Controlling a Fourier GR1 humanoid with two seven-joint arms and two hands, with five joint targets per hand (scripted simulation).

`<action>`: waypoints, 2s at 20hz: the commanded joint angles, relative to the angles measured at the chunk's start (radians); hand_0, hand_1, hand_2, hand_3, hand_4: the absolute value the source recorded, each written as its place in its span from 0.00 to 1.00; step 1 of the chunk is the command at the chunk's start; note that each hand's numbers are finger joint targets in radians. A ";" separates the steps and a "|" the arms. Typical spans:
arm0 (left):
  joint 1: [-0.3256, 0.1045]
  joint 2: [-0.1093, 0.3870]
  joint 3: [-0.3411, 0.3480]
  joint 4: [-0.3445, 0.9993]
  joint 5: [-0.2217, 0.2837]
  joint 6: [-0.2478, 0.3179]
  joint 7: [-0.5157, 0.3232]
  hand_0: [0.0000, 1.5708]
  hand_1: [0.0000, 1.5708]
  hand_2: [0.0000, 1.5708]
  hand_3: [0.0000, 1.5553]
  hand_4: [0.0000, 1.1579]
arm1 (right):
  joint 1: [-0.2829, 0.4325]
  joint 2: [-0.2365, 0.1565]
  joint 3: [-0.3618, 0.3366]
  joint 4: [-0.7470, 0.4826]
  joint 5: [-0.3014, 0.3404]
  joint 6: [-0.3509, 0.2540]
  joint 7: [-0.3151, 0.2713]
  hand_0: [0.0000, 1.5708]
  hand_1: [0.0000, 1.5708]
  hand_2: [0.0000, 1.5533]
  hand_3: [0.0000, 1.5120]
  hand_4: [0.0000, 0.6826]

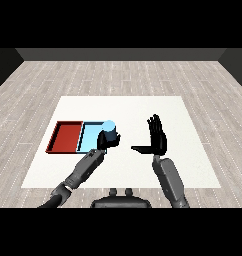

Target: Pick the blue can and put it in the blue box

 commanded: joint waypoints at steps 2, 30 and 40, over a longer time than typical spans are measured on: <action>-0.024 0.147 0.073 0.049 -0.025 -0.038 0.024 1.00 1.00 1.00 0.98 0.99 | 0.077 -0.007 -0.079 -0.044 -0.066 0.027 -0.037 0.00 0.00 0.00 0.00 0.00; -0.230 0.094 0.123 0.816 -0.179 0.118 0.489 0.89 0.89 0.82 0.25 0.54 | 0.067 -0.023 -0.201 0.154 -0.112 0.118 -0.100 0.00 0.00 0.00 0.00 0.00; -0.320 0.092 0.101 0.892 -0.251 0.027 0.601 0.00 0.00 0.00 0.00 0.00 | 0.047 -0.003 -0.202 0.127 -0.115 0.113 -0.078 0.00 0.00 0.00 0.00 0.00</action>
